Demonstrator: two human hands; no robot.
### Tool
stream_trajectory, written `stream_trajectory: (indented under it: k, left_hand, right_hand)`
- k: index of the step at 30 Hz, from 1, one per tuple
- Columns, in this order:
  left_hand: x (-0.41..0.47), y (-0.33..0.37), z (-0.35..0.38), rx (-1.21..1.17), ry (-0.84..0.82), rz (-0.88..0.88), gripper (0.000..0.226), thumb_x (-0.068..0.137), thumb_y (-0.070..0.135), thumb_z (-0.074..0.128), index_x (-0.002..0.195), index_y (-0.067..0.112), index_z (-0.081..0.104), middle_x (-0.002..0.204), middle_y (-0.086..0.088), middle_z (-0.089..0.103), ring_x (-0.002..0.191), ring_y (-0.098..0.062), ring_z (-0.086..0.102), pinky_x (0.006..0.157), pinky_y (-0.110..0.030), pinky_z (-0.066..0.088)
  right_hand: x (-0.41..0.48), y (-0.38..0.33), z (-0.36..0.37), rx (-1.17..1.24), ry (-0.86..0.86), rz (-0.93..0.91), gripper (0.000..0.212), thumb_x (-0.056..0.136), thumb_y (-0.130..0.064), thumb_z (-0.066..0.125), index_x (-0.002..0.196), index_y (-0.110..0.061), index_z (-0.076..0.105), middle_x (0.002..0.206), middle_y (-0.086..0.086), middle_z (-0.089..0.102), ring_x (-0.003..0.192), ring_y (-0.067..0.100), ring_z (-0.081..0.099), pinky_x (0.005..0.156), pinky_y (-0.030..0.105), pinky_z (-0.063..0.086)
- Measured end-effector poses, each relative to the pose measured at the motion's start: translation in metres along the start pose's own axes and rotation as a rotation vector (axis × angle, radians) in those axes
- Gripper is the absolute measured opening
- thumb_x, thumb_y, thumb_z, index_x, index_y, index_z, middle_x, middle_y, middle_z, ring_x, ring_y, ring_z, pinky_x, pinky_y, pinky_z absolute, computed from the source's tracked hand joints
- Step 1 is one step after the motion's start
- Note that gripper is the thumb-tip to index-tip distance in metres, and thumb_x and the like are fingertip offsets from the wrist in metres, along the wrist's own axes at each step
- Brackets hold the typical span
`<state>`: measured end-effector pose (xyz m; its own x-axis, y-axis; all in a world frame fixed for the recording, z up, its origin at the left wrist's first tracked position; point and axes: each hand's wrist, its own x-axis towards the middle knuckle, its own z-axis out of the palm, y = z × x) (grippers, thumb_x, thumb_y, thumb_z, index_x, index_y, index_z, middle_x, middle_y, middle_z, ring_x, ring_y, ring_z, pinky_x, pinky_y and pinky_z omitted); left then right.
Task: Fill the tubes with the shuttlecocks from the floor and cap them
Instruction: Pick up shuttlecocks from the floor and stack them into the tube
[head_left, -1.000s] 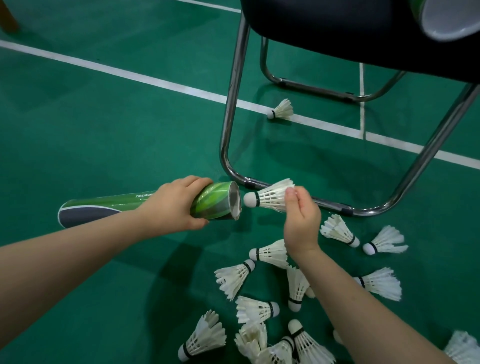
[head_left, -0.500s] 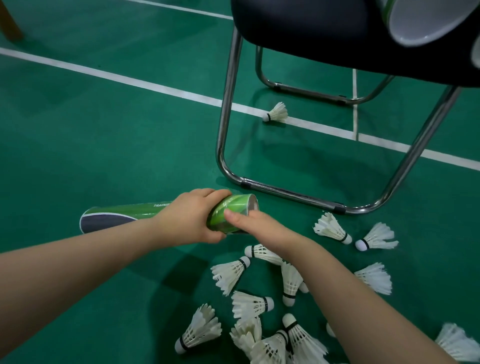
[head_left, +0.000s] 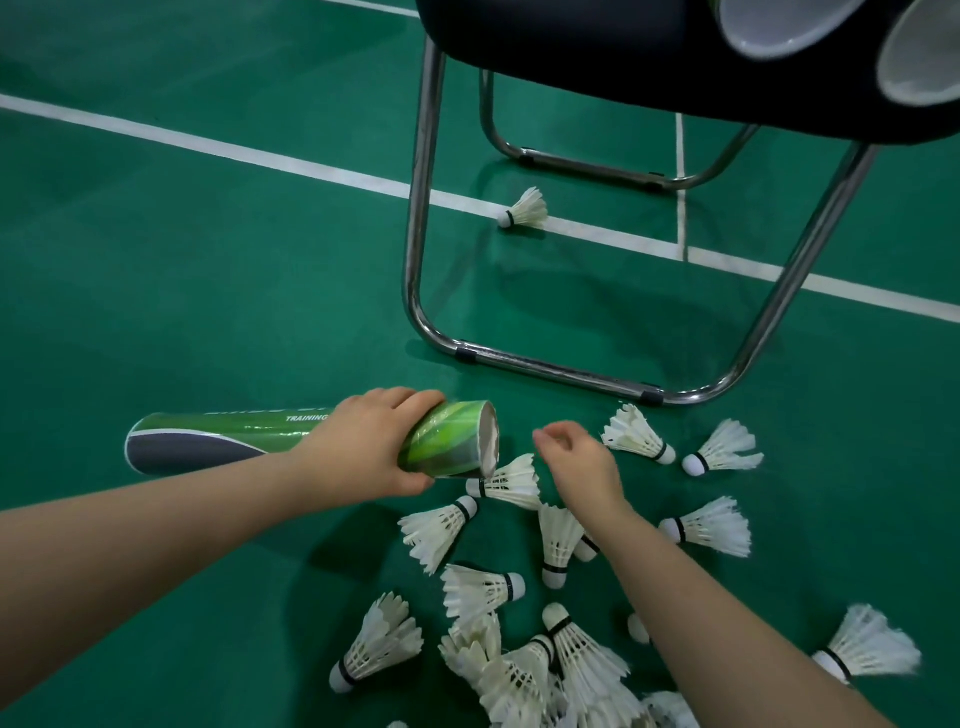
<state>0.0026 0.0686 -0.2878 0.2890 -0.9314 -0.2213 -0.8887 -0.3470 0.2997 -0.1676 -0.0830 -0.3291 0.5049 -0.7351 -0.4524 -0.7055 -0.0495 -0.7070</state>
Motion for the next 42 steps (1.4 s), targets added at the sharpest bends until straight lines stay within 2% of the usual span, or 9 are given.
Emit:
stream_trajectory:
  k: [6, 11, 13, 16, 22, 29, 35, 38, 42]
  left_hand:
    - [0.000, 0.002, 0.003, 0.003, -0.009, -0.009, 0.088, 0.062, 0.058, 0.054, 0.140, 0.024, 0.032, 0.128, -0.001, 0.051, 0.112, -0.021, 0.049, 0.096, -0.033, 0.040]
    - [0.001, 0.003, 0.003, 0.003, -0.014, -0.015, 0.089, 0.061, 0.059, 0.052, 0.140, 0.024, 0.032, 0.128, -0.001, 0.051, 0.113, -0.021, 0.049, 0.097, -0.034, 0.040]
    - [0.000, 0.003, 0.003, 0.000, -0.017, -0.017, 0.088, 0.061, 0.058, 0.054, 0.140, 0.024, 0.032, 0.128, 0.000, 0.051, 0.113, -0.021, 0.048, 0.097, -0.034, 0.039]
    - [0.001, 0.001, 0.001, -0.013, -0.010, -0.029, 0.088, 0.061, 0.057, 0.055, 0.139, 0.024, 0.033, 0.127, 0.000, 0.051, 0.113, -0.020, 0.048, 0.097, -0.034, 0.040]
    - [0.002, -0.003, -0.006, -0.027, 0.047, -0.068, 0.087, 0.061, 0.055, 0.059, 0.138, 0.021, 0.035, 0.126, -0.003, 0.052, 0.111, -0.025, 0.050, 0.094, -0.034, 0.041]
    - [-0.005, -0.002, -0.005, -0.002, 0.031, -0.065, 0.087, 0.062, 0.056, 0.058, 0.138, 0.022, 0.035, 0.126, -0.002, 0.053, 0.111, -0.023, 0.050, 0.094, -0.033, 0.040]
    - [-0.005, -0.003, -0.007, -0.023, 0.108, -0.073, 0.092, 0.053, 0.062, 0.043, 0.134, 0.018, 0.042, 0.119, -0.006, 0.057, 0.106, -0.028, 0.054, 0.091, -0.037, 0.045]
    - [-0.007, 0.000, -0.006, -0.001, 0.122, -0.058, 0.091, 0.053, 0.061, 0.042, 0.134, 0.018, 0.042, 0.120, -0.006, 0.057, 0.105, -0.028, 0.055, 0.090, -0.037, 0.046]
    - [-0.009, 0.002, -0.005, 0.007, 0.106, -0.037, 0.088, 0.054, 0.060, 0.044, 0.133, 0.019, 0.043, 0.117, -0.004, 0.058, 0.103, -0.026, 0.056, 0.088, -0.036, 0.046]
  right_hand:
    - [0.002, 0.032, 0.016, -0.687, -0.067, -0.266, 0.093, 0.077, -0.049, 0.068, 0.148, -0.028, 0.010, 0.153, -0.004, 0.023, 0.141, 0.020, 0.018, 0.116, 0.045, 0.016]
    - [0.012, 0.039, 0.023, -0.801, -0.119, -0.287, 0.076, 0.084, -0.032, 0.064, 0.146, -0.026, 0.021, 0.150, -0.003, 0.031, 0.141, 0.018, 0.018, 0.116, 0.041, 0.009]
    - [0.013, 0.042, 0.023, -0.755, -0.064, -0.342, 0.068, 0.082, -0.034, 0.065, 0.140, -0.025, 0.031, 0.139, -0.002, 0.041, 0.129, 0.019, 0.035, 0.112, 0.036, 0.022]
    - [0.008, 0.034, 0.014, -0.239, 0.004, -0.272, 0.066, 0.079, -0.025, 0.068, 0.136, -0.023, 0.035, 0.125, 0.001, 0.044, 0.100, 0.013, 0.051, 0.084, 0.023, 0.047]
    - [-0.010, -0.003, -0.016, 0.428, 0.015, -0.383, 0.055, 0.078, -0.025, 0.054, 0.130, -0.030, 0.038, 0.102, -0.003, 0.052, 0.078, -0.002, 0.052, 0.067, 0.014, 0.042]
    - [-0.036, -0.033, 0.012, 0.199, -0.116, -0.449, 0.047, 0.084, -0.040, 0.048, 0.129, -0.029, 0.042, 0.120, -0.011, 0.051, 0.102, -0.002, 0.052, 0.090, 0.031, 0.049]
    - [-0.054, -0.036, 0.030, -0.169, -0.169, -0.476, 0.051, 0.088, -0.054, 0.038, 0.132, -0.031, 0.047, 0.157, -0.005, 0.008, 0.143, 0.011, 0.005, 0.114, 0.035, 0.009]
    - [-0.057, -0.036, 0.031, -0.295, -0.004, -0.503, 0.046, 0.080, -0.048, 0.043, 0.116, -0.025, 0.060, 0.150, -0.004, 0.027, 0.137, 0.012, 0.018, 0.109, 0.034, 0.017]
    - [-0.059, -0.038, 0.036, -0.116, -0.055, -0.449, 0.021, 0.079, -0.027, 0.056, 0.091, -0.015, 0.068, 0.097, -0.001, 0.059, 0.092, 0.015, 0.049, 0.084, 0.031, 0.039]
